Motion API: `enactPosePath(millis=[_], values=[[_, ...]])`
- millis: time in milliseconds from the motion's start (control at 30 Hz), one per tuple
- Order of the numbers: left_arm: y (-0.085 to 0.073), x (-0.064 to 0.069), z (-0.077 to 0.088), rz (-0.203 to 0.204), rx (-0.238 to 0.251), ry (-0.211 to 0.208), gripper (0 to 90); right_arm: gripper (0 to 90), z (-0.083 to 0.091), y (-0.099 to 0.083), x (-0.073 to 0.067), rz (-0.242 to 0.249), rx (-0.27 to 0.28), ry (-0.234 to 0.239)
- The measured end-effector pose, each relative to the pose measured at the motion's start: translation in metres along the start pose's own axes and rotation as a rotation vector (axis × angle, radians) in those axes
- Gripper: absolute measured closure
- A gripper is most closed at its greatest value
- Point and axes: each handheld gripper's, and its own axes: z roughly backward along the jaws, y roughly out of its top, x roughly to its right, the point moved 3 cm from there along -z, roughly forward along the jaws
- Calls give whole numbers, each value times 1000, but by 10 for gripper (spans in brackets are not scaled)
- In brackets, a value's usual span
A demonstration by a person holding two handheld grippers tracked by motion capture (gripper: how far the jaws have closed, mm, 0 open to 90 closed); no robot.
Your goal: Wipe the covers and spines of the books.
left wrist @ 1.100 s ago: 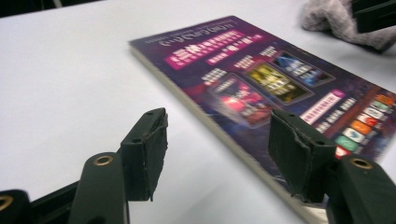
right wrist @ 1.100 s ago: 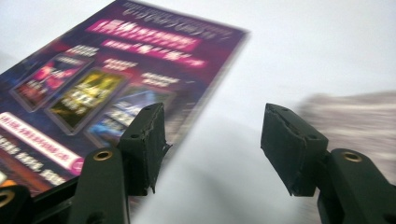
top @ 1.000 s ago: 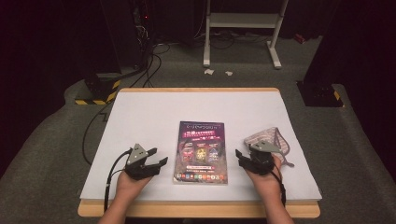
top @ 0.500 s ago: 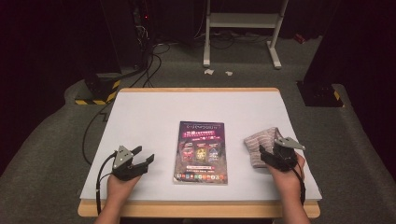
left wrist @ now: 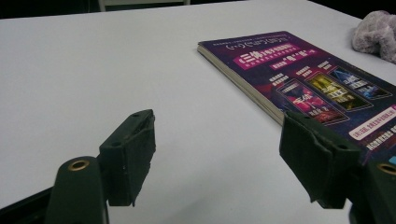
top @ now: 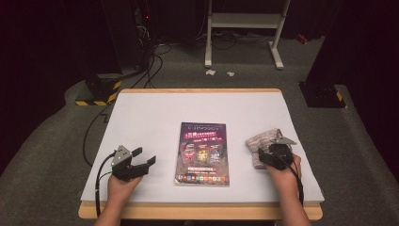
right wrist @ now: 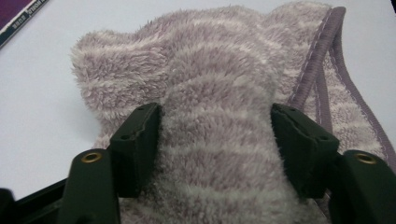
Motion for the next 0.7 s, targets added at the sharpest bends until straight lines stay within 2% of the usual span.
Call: enactPosePath(millis=[133, 233, 300, 333, 433, 533, 700], values=[[0, 0, 2, -19, 5, 14, 280, 599, 1, 1, -2, 32, 2, -4], [-3, -2, 1, -39, 1, 27, 286, 697, 3, 2, -1, 35, 2, -4], [-4, -3, 1, -50, 14, 39, 285, 704, 7, 5, -1, 29, 19, 6], [-4, -3, 2, -49, 26, 32, 285, 704, 11, 6, -2, 27, 38, 9], [-3, -3, 4, -55, 67, 29, 285, 699, 26, 17, -10, 33, 117, 12], [-2, -2, 5, -50, 73, 23, 286, 694, 37, 31, -24, 50, 162, 40], [-4, -2, 3, -55, 63, 9, 285, 693, 38, 50, -45, 66, 199, 99]])
